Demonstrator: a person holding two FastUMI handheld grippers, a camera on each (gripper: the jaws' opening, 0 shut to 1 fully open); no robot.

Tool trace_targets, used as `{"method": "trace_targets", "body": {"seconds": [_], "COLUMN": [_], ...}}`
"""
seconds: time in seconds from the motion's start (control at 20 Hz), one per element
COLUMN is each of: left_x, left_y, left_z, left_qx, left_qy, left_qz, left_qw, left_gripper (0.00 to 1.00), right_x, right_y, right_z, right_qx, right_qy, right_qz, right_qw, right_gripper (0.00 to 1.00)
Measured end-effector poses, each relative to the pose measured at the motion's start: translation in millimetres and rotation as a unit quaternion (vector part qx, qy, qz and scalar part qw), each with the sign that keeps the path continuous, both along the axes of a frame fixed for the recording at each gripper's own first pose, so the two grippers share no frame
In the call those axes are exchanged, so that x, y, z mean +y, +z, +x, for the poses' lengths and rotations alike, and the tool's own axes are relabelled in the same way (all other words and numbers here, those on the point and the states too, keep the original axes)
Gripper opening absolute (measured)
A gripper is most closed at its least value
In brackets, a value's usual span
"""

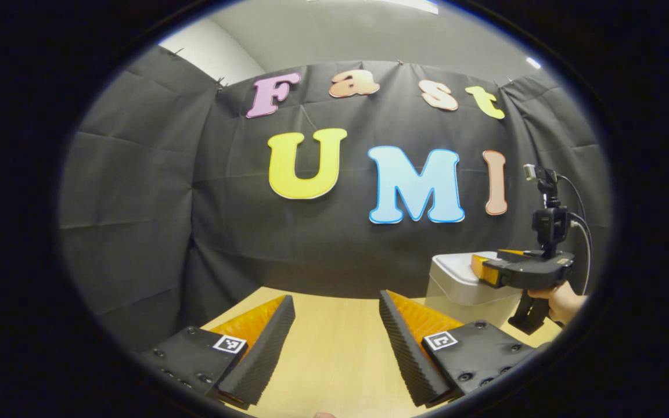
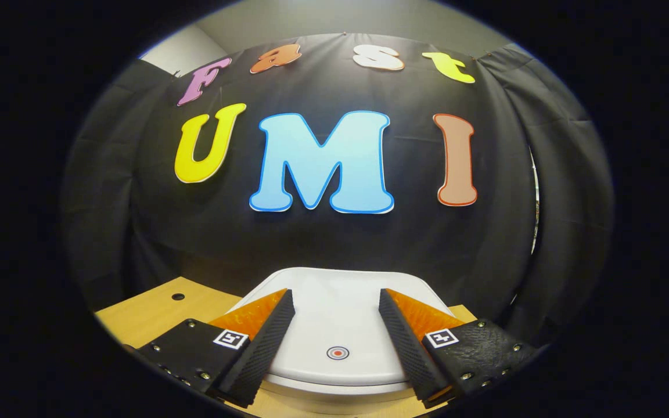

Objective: Press the lid of the desktop garbage bin to open it, pick up the crumpled paper on the desktop and throw it into the bin, then pick up the pop can on the desktop and drop it into the bin, and finally close the garbage bin lid.

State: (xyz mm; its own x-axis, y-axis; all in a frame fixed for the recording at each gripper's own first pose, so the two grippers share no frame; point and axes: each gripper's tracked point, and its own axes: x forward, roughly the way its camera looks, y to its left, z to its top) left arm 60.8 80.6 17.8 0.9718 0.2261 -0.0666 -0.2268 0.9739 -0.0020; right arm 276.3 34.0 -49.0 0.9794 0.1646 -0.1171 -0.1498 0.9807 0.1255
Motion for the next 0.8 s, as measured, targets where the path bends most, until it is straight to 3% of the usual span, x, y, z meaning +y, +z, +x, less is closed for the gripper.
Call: {"method": "trace_targets", "body": {"seconds": [0.8], "left_x": [-32], "left_y": [9], "left_z": [-25], "left_qx": [-0.014], "left_qy": [0.019], "left_qz": [-0.019], "left_qw": [1.0], "left_gripper": [0.96], "right_x": [-2], "right_y": [1], "right_z": [0], "right_qx": [-0.045], "right_qy": [-0.008], "right_qz": [0.016], "right_qw": [0.999], "right_gripper": [0.96]}}
